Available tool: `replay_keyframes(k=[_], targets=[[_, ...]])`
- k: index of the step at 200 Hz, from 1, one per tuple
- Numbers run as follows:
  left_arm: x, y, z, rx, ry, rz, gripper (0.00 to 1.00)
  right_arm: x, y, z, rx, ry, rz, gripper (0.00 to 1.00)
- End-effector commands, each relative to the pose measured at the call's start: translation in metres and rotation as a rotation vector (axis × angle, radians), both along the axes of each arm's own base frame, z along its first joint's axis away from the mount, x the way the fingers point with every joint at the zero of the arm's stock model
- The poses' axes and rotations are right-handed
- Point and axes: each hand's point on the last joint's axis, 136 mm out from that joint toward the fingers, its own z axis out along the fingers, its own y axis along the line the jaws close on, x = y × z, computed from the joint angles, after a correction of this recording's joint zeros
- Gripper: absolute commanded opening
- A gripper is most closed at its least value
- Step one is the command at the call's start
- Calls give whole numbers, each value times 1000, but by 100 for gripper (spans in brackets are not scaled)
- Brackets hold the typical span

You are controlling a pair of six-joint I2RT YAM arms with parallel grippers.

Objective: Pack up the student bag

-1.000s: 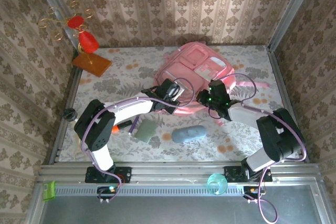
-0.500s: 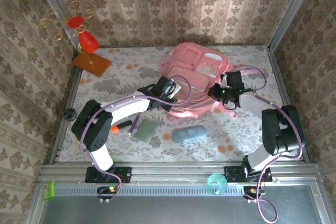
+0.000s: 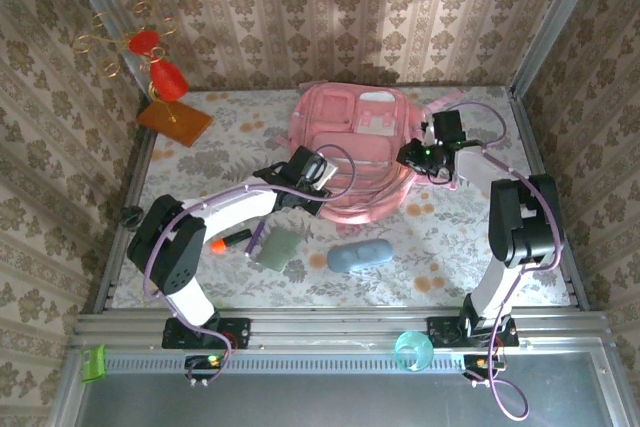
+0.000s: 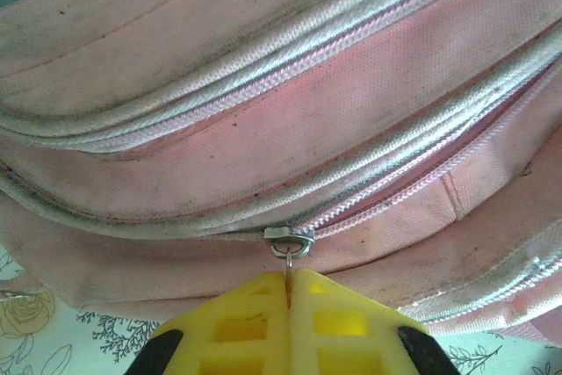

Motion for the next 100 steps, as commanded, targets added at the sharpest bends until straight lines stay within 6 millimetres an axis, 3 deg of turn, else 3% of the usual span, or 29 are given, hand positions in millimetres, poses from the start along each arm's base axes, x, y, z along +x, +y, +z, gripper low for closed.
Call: replay_keyframes(k=[1,9,16,62,100], targets=[[-14,13,-13,54,84,31,0,-13,-15,19,-72,-51,-56,35],[-14,13,-12,49,83,36,0,-24,-12,22,-81,-57,-56,48],[-14,12,-11,42,80,37,0,-35,-9,22,-96,-55,-53,53],[-15,7,-10,33,78,29,0,-83,32,12,-46,-38,-55,67],[-16,1,-6,28,69,18,0,-101,43,-11,-76,-19,-134,75]])
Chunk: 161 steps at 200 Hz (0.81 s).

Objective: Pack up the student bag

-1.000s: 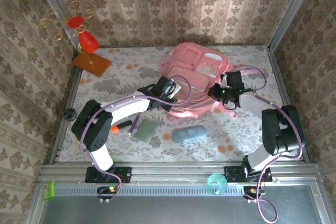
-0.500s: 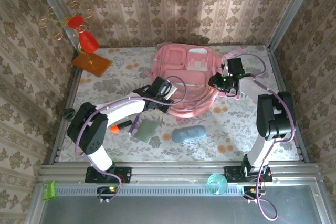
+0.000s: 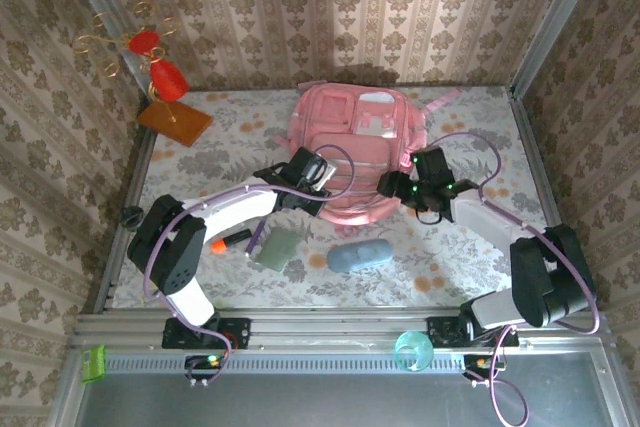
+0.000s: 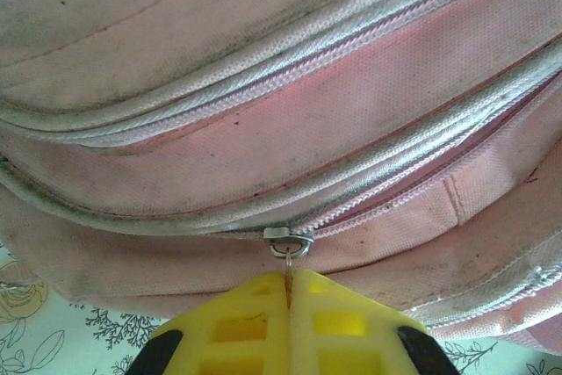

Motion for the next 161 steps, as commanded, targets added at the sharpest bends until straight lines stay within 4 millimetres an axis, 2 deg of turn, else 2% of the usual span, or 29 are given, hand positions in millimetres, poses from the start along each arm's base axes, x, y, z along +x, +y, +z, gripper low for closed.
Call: replay_keyframes(k=[1,18,52,83,104,117,152,161], targets=[[-12,2,-5,31,52,-5,0,0,-5,-5,-18,-15,-126,75],[-14,0,-5,30,54,-11,0,-3,2,-8,-7,-26,-141,77],[-15,-2,-5,32,51,-18,0,6,22,-9,60,-46,-128,78],[-15,-1,-5,35,46,-18,0,12,25,-18,50,-36,-135,76],[-15,0,-5,35,43,-18,0,14,21,-30,25,-18,-148,58],[-15,3,-5,47,36,-14,0,15,16,-32,5,-27,-154,39],[-10,20,-6,135,-6,-5,0,16,-8,-31,-53,-25,-163,1],[-9,25,-7,154,-8,3,0,13,-15,-31,-68,-18,-161,0]])
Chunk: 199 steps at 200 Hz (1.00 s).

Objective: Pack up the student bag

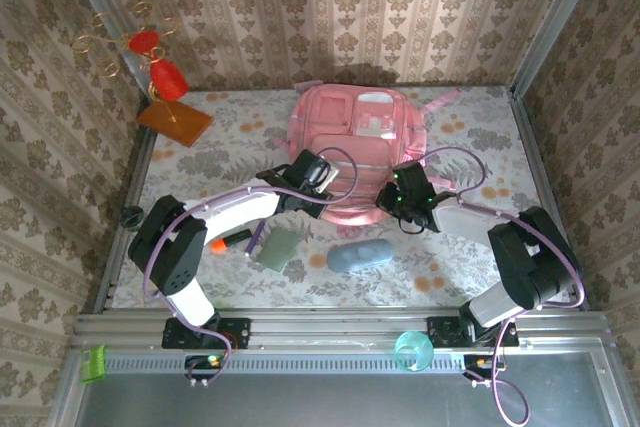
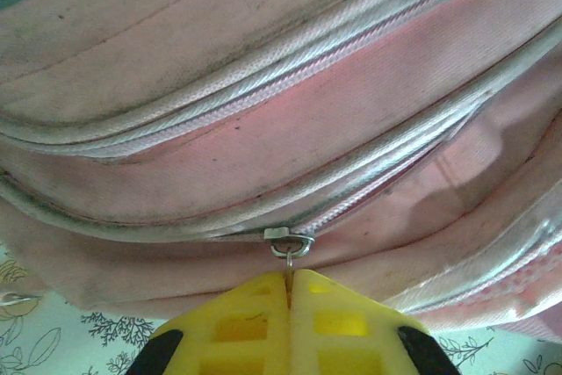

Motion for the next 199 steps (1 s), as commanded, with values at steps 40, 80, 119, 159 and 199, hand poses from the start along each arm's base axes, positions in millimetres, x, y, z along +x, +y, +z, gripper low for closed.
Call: replay_keyframes(k=[40,80,119,159,199], targets=[[-3,41,-4,161,2,34,0,3,-68,3,-90,17,-45,0],[3,50,0,157,11,46,0,16,-90,9,-88,24,-52,0],[17,60,0,126,7,74,0,34,-98,13,-64,13,-65,0],[36,70,-2,87,-2,109,0,42,-107,11,-104,20,-55,0],[52,71,-3,57,-25,104,0,43,-116,5,-184,61,-32,0]])
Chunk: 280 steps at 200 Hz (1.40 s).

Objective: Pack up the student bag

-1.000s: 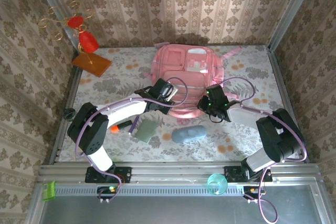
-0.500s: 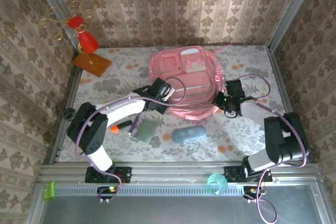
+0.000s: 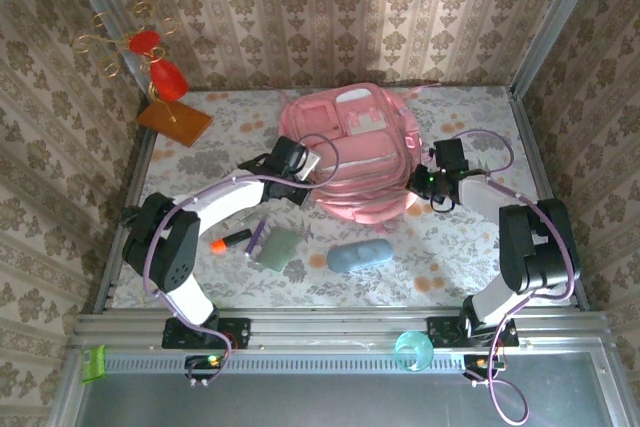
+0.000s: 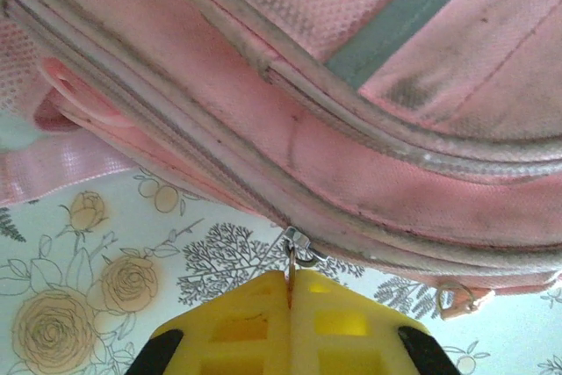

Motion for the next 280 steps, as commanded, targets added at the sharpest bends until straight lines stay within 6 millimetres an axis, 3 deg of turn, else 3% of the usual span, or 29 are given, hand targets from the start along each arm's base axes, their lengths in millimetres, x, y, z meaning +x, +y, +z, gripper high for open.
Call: replay_keyframes(k=[1,40,74,98,120,137,145,170,213,256,280], targets=[[13,30,-7,73,-9,47,0,10,-37,-3,-152,7,-59,0],[29,39,-11,67,-10,29,0,12,-47,0,-205,19,-58,0],[42,31,-9,-22,-5,1,0,14,-53,2,-223,27,-49,0],[39,16,-3,-91,11,-40,0,17,-48,10,-200,1,-29,0],[28,3,5,-149,19,-58,0,19,-28,32,-108,-79,22,26],[21,-3,9,-176,24,-61,0,16,-18,51,-82,-128,36,35],[18,-6,10,-182,21,-65,0,13,-11,58,-72,-145,47,45],[14,-10,13,-177,14,-72,0,1,12,68,-51,-178,73,49],[14,-9,4,-132,22,-72,0,5,51,60,3,-148,109,57],[13,-9,1,-104,23,-78,0,7,37,34,-42,-86,1,60],[13,-9,1,-99,18,-79,0,9,38,23,-46,-66,1,57]])
